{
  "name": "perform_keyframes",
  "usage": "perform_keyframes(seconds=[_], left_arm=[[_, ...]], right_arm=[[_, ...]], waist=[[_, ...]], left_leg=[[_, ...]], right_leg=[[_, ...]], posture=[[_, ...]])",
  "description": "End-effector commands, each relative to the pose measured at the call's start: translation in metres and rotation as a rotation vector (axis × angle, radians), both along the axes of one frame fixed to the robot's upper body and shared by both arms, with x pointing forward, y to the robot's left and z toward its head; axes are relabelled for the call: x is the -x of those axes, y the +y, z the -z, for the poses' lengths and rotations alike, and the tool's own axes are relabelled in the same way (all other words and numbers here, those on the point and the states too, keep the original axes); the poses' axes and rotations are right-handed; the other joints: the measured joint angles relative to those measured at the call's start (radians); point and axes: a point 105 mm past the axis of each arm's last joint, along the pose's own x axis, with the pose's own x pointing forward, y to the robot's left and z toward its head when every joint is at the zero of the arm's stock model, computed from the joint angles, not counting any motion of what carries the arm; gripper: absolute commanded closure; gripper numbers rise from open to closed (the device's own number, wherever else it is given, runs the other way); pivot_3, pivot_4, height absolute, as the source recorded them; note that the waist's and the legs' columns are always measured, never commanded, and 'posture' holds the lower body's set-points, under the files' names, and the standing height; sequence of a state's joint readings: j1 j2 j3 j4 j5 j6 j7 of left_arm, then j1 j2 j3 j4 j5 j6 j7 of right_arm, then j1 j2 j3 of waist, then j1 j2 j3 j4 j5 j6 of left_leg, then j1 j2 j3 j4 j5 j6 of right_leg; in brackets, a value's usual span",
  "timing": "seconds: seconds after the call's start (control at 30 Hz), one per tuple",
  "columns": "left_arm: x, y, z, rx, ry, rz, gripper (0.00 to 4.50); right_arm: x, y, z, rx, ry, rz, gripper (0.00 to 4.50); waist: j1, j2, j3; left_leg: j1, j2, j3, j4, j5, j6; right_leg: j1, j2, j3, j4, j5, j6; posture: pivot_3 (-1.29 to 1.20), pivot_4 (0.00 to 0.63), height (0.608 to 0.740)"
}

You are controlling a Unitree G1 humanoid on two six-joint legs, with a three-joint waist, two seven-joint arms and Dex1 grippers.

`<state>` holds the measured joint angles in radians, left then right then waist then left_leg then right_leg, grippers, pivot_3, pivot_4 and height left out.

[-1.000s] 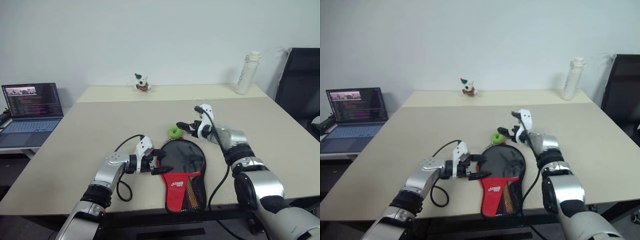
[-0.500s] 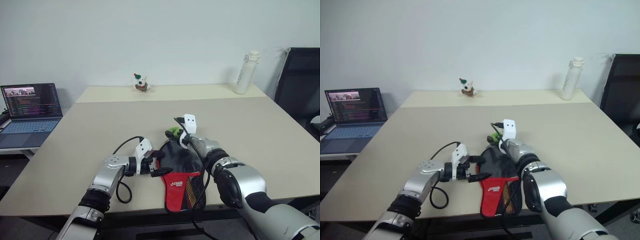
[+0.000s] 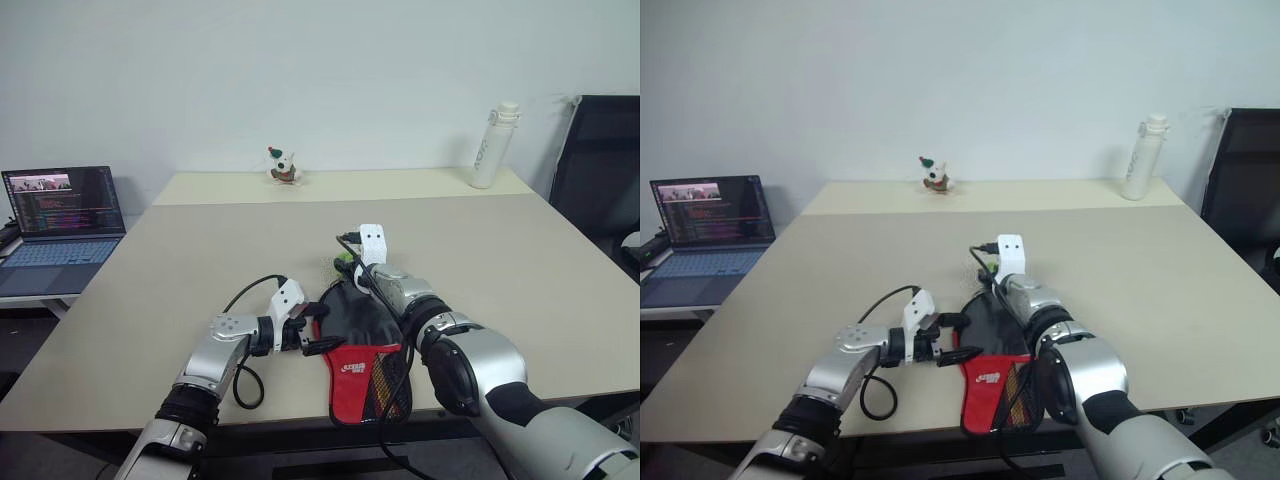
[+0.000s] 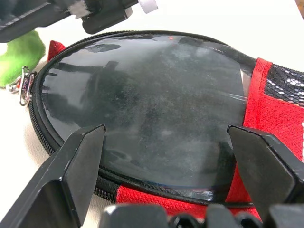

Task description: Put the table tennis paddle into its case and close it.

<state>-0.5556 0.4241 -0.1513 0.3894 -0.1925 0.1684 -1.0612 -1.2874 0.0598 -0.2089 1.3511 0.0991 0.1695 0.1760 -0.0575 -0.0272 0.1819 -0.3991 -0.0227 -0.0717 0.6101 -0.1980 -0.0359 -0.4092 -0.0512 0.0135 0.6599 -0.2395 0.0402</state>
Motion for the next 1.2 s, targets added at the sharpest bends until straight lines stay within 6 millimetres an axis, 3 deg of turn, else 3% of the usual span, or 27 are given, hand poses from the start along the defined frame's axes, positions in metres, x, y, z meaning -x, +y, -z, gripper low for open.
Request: perform_keyframes(seconds=[0.03,0.1,0.17,0.3,0.73,0.9,1.07,1.2], left_arm=[[0.000,-0.007,-0.009,0.002,-0.038,0.028,0.00],[0.000,-0.007,-0.008,0.002,-0.036,0.028,0.00],[0.001,-0.007,-0.008,0.003,-0.034,0.027,0.00],[0.001,-0.007,-0.008,0.003,-0.035,0.026,0.00],[-0.017,-0.034,-0.020,0.004,-0.094,0.085,0.00],[-0.017,-0.039,-0.005,-0.038,-0.062,0.120,0.00],[-0.015,-0.039,0.012,-0.078,-0.027,0.139,0.00],[-0.017,-0.038,0.018,-0.087,-0.016,0.141,0.00]], right_arm=[[-0.002,0.005,-0.012,-0.021,-0.038,-0.009,2.78],[-0.003,0.003,-0.013,-0.020,-0.042,0.002,2.78],[-0.003,0.002,-0.013,-0.015,-0.043,0.008,3.11],[-0.003,0.003,-0.013,-0.018,-0.041,0.006,4.42],[-0.003,0.003,-0.015,-0.029,-0.039,0.002,4.46],[-0.005,-0.001,-0.018,-0.042,-0.044,0.016,4.46],[-0.011,-0.014,-0.030,-0.065,-0.071,0.053,4.46],[-0.020,-0.042,-0.043,-0.031,-0.133,0.119,4.46]], waist=[[0.000,0.000,0.000],[0.000,0.000,0.000],[0.000,0.000,0.000],[0.000,0.000,0.000],[0.000,0.000,0.000],[-0.001,0.000,0.000],[0.000,0.000,0.000],[0.001,0.000,0.000]], left_leg=[[0.000,0.000,0.000,0.000,0.000,0.000],[0.000,0.000,0.000,0.000,0.000,0.000],[0.000,0.000,0.000,0.000,0.000,0.000],[0.000,0.000,0.000,0.000,0.000,0.000],[0.000,0.000,0.000,0.000,0.000,0.000],[0.000,0.000,0.000,0.000,0.000,0.000],[0.000,0.000,0.000,0.000,0.000,0.000],[0.001,-0.001,0.000,0.000,0.000,0.000]], right_leg=[[0.000,0.000,0.000,0.000,0.000,0.000],[0.000,0.000,0.000,0.000,0.000,0.000],[0.000,0.000,0.000,0.000,0.000,0.000],[0.000,0.000,0.000,0.000,0.000,0.000],[0.000,0.000,0.000,0.000,0.000,0.000],[0.000,0.000,0.000,0.000,0.000,0.000],[0.000,0.000,-0.001,0.000,0.000,0.000],[0.001,0.000,0.000,0.000,0.000,0.000]], posture=[[0.00,0.150,0.740],[0.00,0.150,0.740],[0.00,0.150,0.740],[0.00,0.150,0.740],[0.00,0.150,0.740],[0.00,0.150,0.740],[0.00,0.150,0.740],[0.00,0.150,0.740]])
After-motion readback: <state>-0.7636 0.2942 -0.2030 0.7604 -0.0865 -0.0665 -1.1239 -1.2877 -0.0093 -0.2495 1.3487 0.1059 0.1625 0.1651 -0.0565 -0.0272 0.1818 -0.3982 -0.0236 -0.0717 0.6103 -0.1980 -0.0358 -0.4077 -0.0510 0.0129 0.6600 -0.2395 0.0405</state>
